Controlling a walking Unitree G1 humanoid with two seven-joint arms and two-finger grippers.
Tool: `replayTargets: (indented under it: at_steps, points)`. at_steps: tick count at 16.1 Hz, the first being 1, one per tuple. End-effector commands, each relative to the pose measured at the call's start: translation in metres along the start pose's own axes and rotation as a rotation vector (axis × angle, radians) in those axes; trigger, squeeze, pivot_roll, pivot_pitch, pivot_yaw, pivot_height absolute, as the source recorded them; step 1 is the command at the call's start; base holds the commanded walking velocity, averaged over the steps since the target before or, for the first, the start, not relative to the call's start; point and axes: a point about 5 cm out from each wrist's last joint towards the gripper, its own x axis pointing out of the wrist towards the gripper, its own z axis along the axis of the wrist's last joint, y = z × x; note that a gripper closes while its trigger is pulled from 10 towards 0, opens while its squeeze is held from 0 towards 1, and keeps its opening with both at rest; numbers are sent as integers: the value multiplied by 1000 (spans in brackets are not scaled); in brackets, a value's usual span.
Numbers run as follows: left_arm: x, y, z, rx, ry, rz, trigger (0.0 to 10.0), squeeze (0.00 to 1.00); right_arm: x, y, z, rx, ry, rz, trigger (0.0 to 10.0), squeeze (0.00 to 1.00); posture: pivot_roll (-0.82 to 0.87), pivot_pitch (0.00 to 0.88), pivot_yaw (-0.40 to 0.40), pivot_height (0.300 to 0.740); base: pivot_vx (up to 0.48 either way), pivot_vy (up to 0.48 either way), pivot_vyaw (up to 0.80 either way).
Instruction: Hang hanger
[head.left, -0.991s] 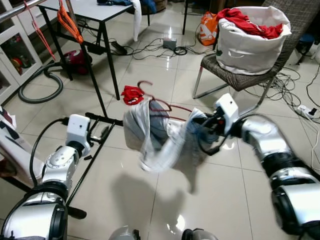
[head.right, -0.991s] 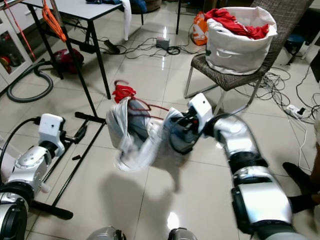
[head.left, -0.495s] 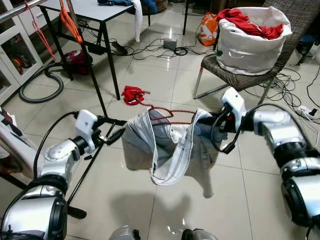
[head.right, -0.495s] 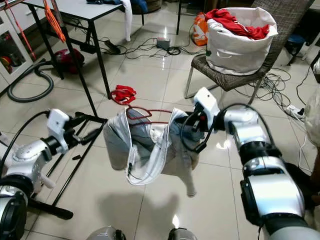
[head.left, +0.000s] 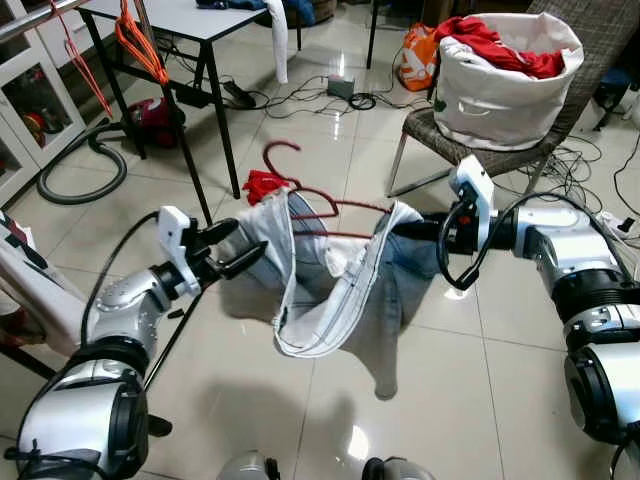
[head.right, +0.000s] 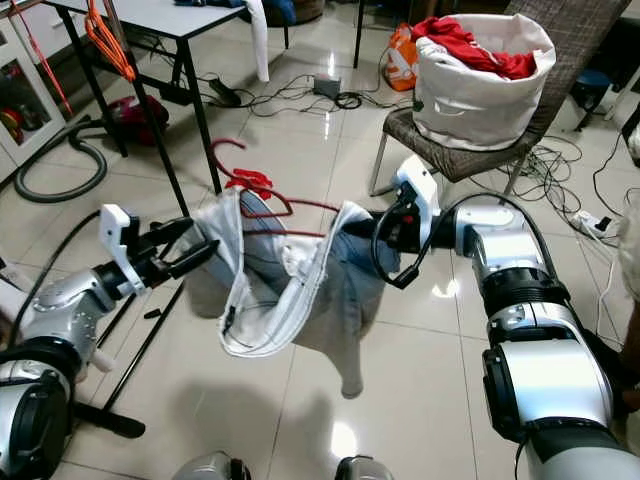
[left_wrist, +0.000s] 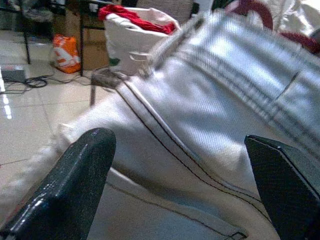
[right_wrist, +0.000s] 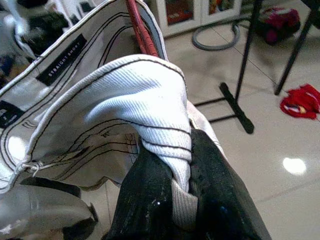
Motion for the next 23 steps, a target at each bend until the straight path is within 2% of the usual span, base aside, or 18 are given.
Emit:
replayTargets:
  at_steps: [1,4,6,8,11,16,18,22,23]
  points:
    - [6,-1,8,54,7,-45,10000,0,-2,0,24,-61,-63,27,10000,0,-106,0,-18,740,0,0,0]
    - [12,-4,11,112,35,-84,10000,0,-7,2,14,-96,35,50,10000,0,-112,0,-15,740,0,0,0]
    - [11,-2,15,128,44,-92,10000,0,-12,0,3,-133,129,28,10000,0,-115,0,-12,740,0,0,0]
    - [8,-1,16,136,46,-96,10000,0,-16,-4,-5,-133,165,-19,10000,0,-114,0,-12,740,0,0,0]
    - [7,-2,13,135,49,-113,10000,0,-9,-1,-10,-128,155,-23,10000,0,-103,0,-11,740,0,0,0]
    - [1,-2,9,134,73,-117,10000,0,-4,2,-5,-135,122,7,10000,0,-98,0,-8,740,0,0,0]
    - [-8,0,1,148,148,-110,10000,0,-8,2,8,-143,77,33,10000,0,-107,0,-8,740,0,0,0]
    - [-20,7,-3,213,247,-76,10000,0,-17,3,15,-172,90,53,10000,0,-118,0,-7,740,0,0,0]
    - [-20,8,-1,215,244,-69,10000,0,-18,3,16,-174,92,54,10000,0,-120,0,-8,740,0,0,0]
